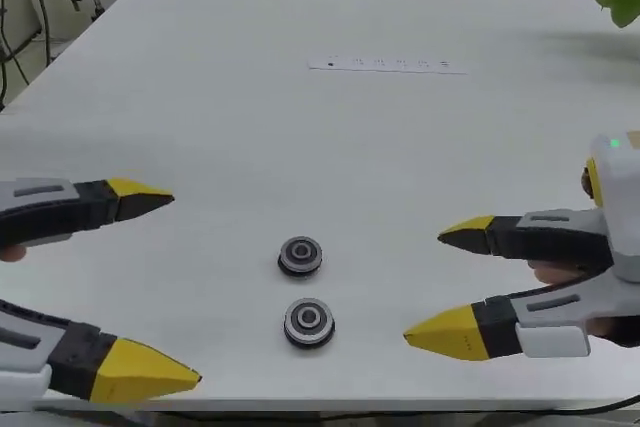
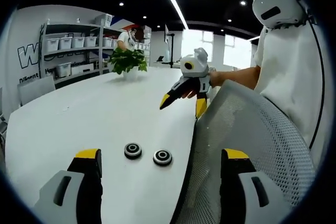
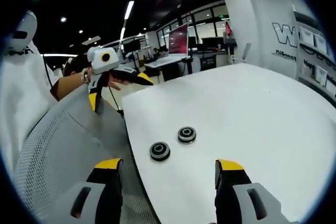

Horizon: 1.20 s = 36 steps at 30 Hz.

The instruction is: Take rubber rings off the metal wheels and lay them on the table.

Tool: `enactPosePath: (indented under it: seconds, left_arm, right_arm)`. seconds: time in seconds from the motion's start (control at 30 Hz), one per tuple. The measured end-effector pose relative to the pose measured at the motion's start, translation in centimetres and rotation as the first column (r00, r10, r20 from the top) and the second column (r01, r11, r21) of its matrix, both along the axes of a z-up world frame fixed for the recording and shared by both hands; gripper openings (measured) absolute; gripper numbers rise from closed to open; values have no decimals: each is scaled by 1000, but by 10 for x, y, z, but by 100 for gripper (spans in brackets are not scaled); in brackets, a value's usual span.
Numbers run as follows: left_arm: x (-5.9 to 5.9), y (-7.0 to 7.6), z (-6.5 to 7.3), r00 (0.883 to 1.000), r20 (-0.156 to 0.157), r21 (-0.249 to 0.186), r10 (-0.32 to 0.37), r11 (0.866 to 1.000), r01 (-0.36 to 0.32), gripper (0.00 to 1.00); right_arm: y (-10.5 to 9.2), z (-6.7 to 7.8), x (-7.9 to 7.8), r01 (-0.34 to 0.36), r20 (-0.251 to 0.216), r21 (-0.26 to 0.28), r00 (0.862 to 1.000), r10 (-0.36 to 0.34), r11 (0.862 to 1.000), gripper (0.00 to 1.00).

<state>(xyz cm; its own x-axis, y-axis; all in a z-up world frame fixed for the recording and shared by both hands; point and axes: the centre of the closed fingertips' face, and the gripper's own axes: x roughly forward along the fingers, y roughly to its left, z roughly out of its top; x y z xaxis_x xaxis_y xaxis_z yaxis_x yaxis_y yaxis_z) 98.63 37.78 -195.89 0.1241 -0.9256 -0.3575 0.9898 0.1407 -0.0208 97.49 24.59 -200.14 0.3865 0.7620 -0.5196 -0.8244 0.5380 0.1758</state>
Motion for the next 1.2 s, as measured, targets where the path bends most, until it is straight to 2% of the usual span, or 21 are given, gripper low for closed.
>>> enactPosePath:
  seconds: [0.07, 0.23, 0.27, 0.33, 0.4, 0.5, 0.63, 0.73, 0.8, 0.87, 0.97, 1.2]
  left_arm:
    - [1, -5, 3, 1000, 11, -6, -12, 1000, 12, 89]
    - [3, -20, 10, 999, 6, -39, -33, 999, 33, 82]
    - [3, -23, 9, 999, 10, -35, -37, 999, 37, 81]
    - [3, -26, 1, 997, 46, 15, -63, 998, 63, 80]
    - [2, -31, -3, 995, 60, 31, -80, 996, 79, 79]
    - [0, -38, -9, 991, 74, 41, -109, 993, 106, 68]
    - [-1, -48, -16, 986, 95, 51, -135, 990, 131, 58]
    - [-1, -56, -21, 986, 76, 49, -149, 988, 146, 53]
    - [0, -61, -31, 985, 38, 65, -168, 984, 166, 50]
    - [4, -66, -35, 986, 39, 63, -163, 985, 160, 49]
    - [4, -72, -45, 982, 41, 93, -183, 979, 179, 47]
    - [2, -79, -62, 977, 33, 117, -211, 971, 206, 37]
  right_arm:
    - [5, -1, -1, -38, -3, -13, 999, 38, 999, 69]
    - [13, -8, 1, -91, -3, -43, 996, 91, 995, 66]
    - [15, -8, 1, -99, -4, -40, 995, 99, 994, 66]
    - [18, -10, 1, -117, 2, -40, 993, 117, 992, 64]
    - [21, -10, 1, -131, 7, -43, 991, 131, 990, 60]
    - [26, -14, 3, -158, 1, -40, 987, 158, 987, 59]
    - [31, -19, 6, -182, 14, -44, 983, 183, 982, 50]
    - [36, -23, 7, -203, 14, -40, 979, 204, 978, 45]
    - [39, -29, 8, -217, 5, -46, 976, 217, 975, 44]
    - [41, -34, 8, -229, -1, -53, 973, 229, 972, 44]
    - [43, -38, 9, -243, 2, -60, 970, 243, 968, 41]
    - [48, -49, 10, -265, 0, -57, 964, 266, 962, 33]
